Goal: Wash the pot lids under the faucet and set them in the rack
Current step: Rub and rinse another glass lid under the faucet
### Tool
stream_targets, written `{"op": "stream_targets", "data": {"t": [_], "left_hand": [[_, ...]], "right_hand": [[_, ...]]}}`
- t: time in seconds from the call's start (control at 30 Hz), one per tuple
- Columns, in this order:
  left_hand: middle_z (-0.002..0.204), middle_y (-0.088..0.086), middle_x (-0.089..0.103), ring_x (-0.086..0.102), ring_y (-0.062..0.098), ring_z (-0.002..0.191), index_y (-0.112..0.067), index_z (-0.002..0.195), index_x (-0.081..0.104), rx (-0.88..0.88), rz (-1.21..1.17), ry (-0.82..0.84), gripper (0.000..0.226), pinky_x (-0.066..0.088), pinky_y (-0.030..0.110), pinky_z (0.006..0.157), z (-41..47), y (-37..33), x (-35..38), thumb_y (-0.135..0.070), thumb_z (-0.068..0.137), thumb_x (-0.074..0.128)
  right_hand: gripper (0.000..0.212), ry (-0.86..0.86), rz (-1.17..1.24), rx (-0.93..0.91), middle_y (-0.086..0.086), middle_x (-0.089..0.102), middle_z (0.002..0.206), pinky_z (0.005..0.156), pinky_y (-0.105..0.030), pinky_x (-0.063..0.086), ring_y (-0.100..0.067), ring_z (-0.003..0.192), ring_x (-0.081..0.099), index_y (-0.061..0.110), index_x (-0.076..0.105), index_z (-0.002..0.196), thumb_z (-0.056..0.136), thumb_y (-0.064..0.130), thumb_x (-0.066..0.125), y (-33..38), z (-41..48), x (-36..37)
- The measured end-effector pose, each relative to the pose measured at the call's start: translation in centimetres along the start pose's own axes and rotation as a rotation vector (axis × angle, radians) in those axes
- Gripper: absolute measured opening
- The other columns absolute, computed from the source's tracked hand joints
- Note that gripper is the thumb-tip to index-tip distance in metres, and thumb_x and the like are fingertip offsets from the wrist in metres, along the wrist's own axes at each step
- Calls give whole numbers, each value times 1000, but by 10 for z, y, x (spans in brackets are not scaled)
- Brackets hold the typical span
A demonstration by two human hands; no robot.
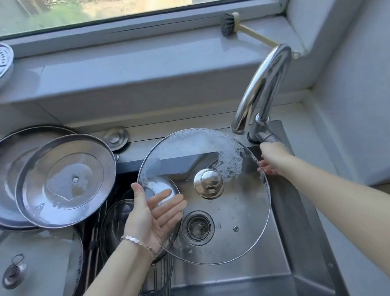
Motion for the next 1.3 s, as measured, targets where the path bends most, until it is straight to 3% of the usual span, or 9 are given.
{"op": "stream_targets", "data": {"t": [0.23,0.4,0.6,0.7,0.8,0.93,1.03,1.2,1.3], "left_hand": [[59,12,71,69,19,49,-3,87,59,-16,38,4,69,52,21,38,2,3,4,-62,90,24],[60,13,71,69,20,50,-2,87,58,-28,60,12,69,52,21,37,2,4,3,-62,90,24],[60,13,71,69,20,49,-3,86,59,-46,47,8,69,51,21,37,0,4,0,-63,89,25],[61,13,71,69,20,50,-3,86,59,-47,32,3,69,52,22,37,-2,5,-2,-63,89,25],[60,14,71,69,21,49,-2,85,59,-34,22,-1,69,51,21,36,-4,6,-3,-62,89,25],[61,14,71,69,22,50,-1,84,59,-26,12,-12,68,51,22,36,-9,10,-3,-62,89,27],[60,14,71,69,21,49,0,85,59,-22,17,-23,68,51,22,35,-13,11,-9,-60,89,28],[60,14,71,69,21,49,0,87,58,-22,30,-10,66,51,22,35,-20,15,-13,-59,90,27],[60,14,71,69,22,49,1,86,58,-9,19,-10,66,51,23,35,-21,16,-13,-58,91,28]], "right_hand": [[41,-46,4,27,-9,43,63,23,-8,24,-20,48,43,11,33,139,99,17,30,-6,1,-3],[31,-18,-53,-24,-7,48,64,46,-24,36,-20,53,48,4,46,122,96,15,32,-10,5,-7],[14,-5,-56,-20,-8,51,69,50,-27,41,-20,54,49,10,41,104,95,18,33,-11,5,-9],[34,-32,-162,-4,-15,58,101,75,-34,46,-32,92,61,7,40,120,97,31,33,-7,0,-6],[55,-257,-323,-401,-20,32,143,109,-39,29,-33,132,35,0,30,139,96,33,38,-12,-29,8],[55,-41,-580,-970,1,16,156,118,-28,-2,-11,146,5,13,23,147,96,32,20,-34,-81,50],[57,104,-687,-1192,5,12,153,118,-24,-3,-5,143,3,13,23,146,95,36,13,-42,-83,49],[73,73,-776,-1050,6,0,156,117,-25,-6,-2,142,-8,17,7,149,86,53,5,-36,-64,31],[61,181,-842,-1278,6,6,153,117,-22,-8,-7,144,-1,15,9,145,90,40,10,-38,-85,39]]}}
Point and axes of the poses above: each hand's wrist, its own z-axis towards the middle knuckle, its own x-axis out of the palm, y = z × x, the point moved 2 cm from there along z, towards the middle knuckle
